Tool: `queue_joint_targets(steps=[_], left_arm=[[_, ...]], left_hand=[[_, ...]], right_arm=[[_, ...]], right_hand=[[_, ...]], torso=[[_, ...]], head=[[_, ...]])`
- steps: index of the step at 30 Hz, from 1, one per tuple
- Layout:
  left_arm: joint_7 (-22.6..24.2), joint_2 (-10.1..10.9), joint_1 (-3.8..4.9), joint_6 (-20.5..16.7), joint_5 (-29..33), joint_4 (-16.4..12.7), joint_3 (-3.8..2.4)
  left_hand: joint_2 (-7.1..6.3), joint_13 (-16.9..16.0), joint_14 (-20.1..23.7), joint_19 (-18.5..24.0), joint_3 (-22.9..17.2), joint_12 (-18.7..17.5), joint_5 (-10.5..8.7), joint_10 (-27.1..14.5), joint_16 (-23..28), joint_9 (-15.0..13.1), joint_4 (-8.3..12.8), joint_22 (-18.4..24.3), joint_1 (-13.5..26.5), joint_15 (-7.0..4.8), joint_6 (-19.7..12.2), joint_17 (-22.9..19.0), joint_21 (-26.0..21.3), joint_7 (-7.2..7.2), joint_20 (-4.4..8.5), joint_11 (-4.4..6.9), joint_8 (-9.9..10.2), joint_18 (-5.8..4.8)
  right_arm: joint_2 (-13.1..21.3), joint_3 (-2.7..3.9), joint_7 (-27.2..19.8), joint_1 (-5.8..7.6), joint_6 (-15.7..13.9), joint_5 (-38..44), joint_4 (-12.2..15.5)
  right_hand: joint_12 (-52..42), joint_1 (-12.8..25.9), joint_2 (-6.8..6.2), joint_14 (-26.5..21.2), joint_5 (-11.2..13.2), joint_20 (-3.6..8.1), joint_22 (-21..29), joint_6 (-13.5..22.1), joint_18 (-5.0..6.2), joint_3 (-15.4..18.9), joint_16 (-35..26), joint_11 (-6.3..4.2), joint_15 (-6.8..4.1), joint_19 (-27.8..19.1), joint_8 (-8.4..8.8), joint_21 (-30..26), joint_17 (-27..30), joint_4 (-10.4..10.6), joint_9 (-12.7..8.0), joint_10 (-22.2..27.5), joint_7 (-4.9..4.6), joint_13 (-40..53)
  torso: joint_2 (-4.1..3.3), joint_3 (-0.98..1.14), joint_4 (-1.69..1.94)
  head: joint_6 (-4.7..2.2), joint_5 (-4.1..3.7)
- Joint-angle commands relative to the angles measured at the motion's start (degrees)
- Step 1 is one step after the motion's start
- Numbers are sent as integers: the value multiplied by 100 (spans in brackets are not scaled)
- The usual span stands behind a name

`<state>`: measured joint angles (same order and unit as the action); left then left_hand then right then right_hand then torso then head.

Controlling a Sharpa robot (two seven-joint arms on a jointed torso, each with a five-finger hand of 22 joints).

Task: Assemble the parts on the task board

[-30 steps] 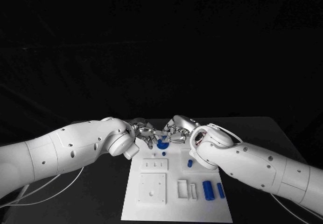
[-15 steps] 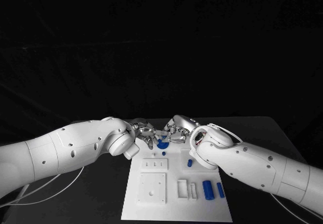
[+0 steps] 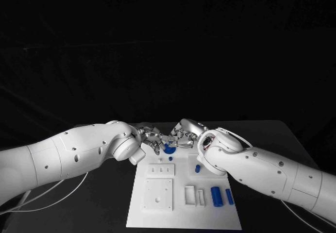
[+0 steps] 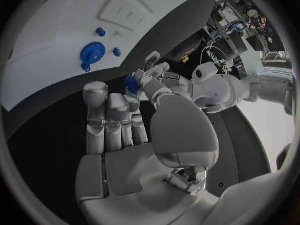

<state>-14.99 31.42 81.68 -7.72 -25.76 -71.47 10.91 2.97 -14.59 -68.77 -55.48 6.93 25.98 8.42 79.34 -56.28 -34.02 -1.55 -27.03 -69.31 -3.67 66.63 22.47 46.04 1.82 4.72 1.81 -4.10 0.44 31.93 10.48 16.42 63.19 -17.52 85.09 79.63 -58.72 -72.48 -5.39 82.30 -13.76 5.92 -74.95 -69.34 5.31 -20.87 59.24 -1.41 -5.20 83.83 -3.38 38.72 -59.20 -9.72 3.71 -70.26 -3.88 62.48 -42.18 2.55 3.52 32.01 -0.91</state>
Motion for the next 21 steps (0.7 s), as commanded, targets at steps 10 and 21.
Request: queue_joint_targets(steps=[10, 21], left_arm=[[121, -72, 6, 195, 105, 31, -6], [150, -60, 6, 243, 158, 39, -6]], left_hand=[[224, 60, -8, 29, 39, -111, 585, 86, 54, 367, 191, -12, -184, -8, 94, -10, -41, -22, 10, 12, 33, -35], [438, 102, -1, 40, -140, -188, 1500, 96, 71, 465, 372, -37, -377, -13, 52, -7, -28, -31, 20, 14, 30, -31]], right_arm=[[-22, -2, -13, -10, 40, 36, 21], [-15, -2, 2, -23, 55, 36, -23]], right_hand=[[4, -64, -1, 53, -40, 43, -425, -41, -29, 3, -34, -23, -3, 317, -20, 37, -10, 30, 8, -28, 8, 8], [4, -64, -1, 53, -40, 43, -425, -41, -29, 3, -34, -23, -3, 317, -20, 37, -10, 30, 8, -28, 8, 8]], torso=[[1, 4, -6], [-1, 3, -1]], head=[[23, 15], [47, 13]])
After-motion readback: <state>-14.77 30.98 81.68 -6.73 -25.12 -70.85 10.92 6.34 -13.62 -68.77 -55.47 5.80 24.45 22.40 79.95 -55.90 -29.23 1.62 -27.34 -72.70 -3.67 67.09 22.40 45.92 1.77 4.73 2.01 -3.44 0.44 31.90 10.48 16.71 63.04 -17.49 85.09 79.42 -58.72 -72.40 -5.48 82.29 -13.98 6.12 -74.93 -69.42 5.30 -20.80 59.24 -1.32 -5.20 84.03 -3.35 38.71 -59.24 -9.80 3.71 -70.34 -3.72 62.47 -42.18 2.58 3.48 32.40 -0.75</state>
